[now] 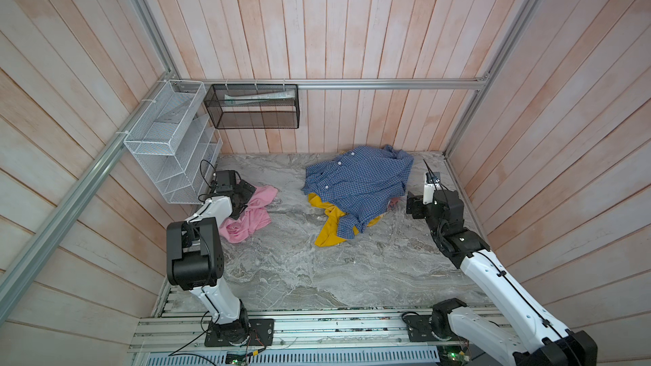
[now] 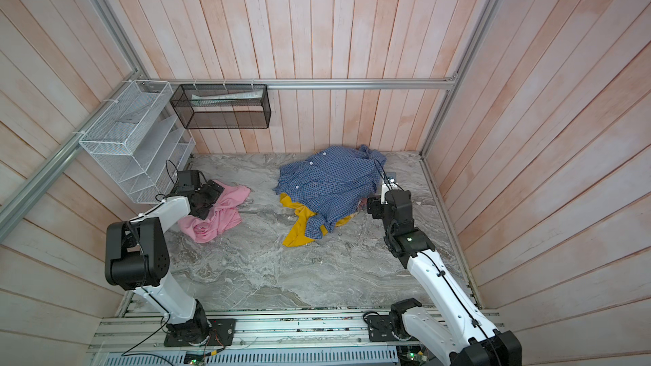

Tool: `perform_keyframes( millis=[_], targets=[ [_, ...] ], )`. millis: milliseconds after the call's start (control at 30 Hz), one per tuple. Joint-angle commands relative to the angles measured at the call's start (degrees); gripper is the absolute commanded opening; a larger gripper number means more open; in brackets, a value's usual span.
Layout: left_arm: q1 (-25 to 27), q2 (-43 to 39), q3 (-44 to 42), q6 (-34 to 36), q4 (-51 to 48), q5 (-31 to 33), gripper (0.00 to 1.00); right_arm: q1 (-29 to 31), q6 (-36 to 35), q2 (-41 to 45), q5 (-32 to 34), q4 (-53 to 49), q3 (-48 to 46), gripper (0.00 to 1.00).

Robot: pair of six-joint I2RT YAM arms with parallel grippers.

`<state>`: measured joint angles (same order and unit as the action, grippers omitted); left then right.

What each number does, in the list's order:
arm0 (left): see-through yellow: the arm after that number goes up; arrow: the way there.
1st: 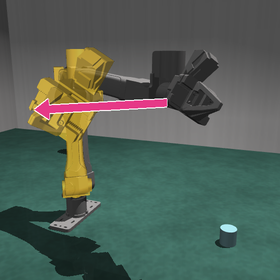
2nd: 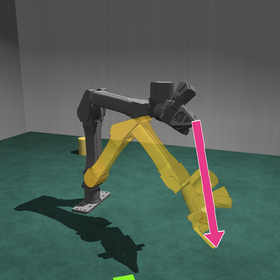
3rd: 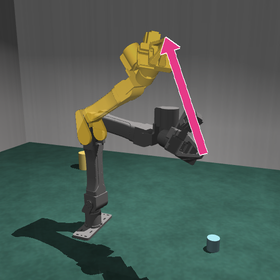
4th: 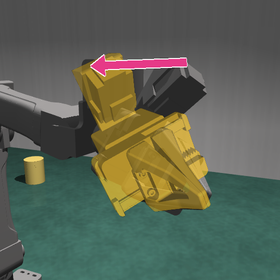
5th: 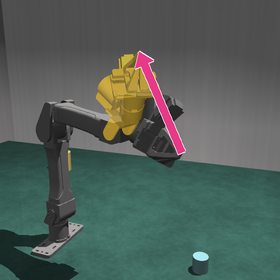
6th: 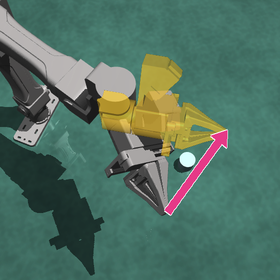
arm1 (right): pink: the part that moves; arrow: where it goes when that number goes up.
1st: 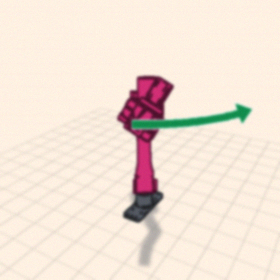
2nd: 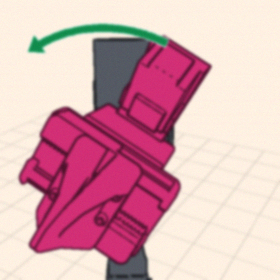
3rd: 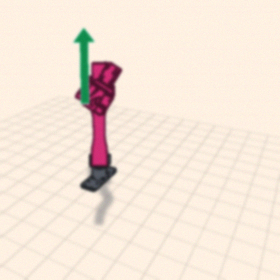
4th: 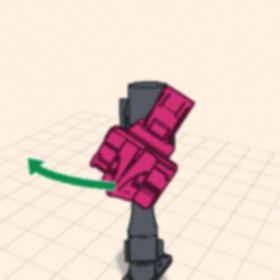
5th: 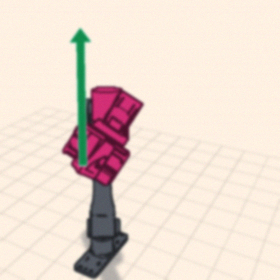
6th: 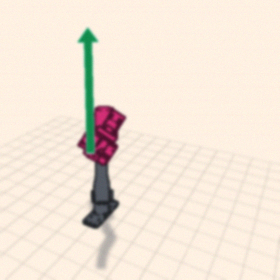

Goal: Pick out a specific cloth from the pile
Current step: 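Lower the pink cloth near the shelves with the left gripper while the right arm retracts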

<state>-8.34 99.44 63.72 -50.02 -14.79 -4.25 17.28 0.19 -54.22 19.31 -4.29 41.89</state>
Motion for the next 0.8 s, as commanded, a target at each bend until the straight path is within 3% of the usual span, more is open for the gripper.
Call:
perform_keyframes(
  millis=[0,400,767],
  targets=[
    [0.1,-2.3,-0.4,0.3,1.8,-0.9,1.0,-0.8,-1.1,2.7,1.9,4.9,-2.6,0.86],
    [0.5,-9.9,-6.4,1.6,6.4,0.1,1.0,-4.0,-0.2,12.9,6.4,23.0,-19.4,0.87],
    [0.7,-14.7,-10.9,3.8,7.9,1.3,1.0,-6.7,2.9,12.1,5.1,32.2,-28.1,0.88]
  ],
)
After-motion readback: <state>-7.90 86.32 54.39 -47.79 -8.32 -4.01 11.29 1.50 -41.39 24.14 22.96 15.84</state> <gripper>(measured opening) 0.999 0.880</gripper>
